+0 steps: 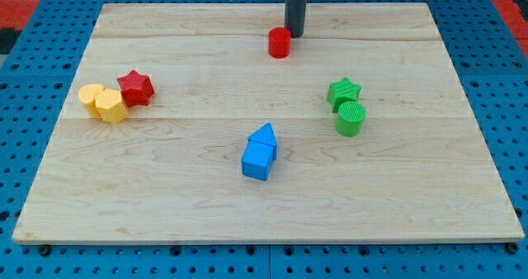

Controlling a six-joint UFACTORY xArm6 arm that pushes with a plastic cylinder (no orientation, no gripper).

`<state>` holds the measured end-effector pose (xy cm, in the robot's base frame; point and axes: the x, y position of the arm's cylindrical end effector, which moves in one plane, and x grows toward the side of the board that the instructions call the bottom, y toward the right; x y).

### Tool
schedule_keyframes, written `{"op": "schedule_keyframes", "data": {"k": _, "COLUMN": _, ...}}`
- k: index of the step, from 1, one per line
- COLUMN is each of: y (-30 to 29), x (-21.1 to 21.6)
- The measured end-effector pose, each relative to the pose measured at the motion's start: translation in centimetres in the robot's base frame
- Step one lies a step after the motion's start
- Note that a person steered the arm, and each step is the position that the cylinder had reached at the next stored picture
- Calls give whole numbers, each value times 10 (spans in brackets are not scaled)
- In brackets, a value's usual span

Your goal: Place red circle close to the red star

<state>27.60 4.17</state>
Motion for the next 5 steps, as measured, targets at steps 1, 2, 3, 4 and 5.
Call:
{"op": "schedule_keyframes", "data": {"k": 1, "y": 3, "x": 34}}
{"op": "schedule_keyframes", "data": {"k": 2, "y": -63, "x": 34}}
{"op": "schedule_keyframes", "data": {"k": 3, "y": -122, "x": 35}}
{"op": "schedule_keyframes", "data": {"k": 4, "y": -108, "x": 43}}
{"op": "schedule_keyframes", "data": {"k": 5, "y": -129, "x": 56}}
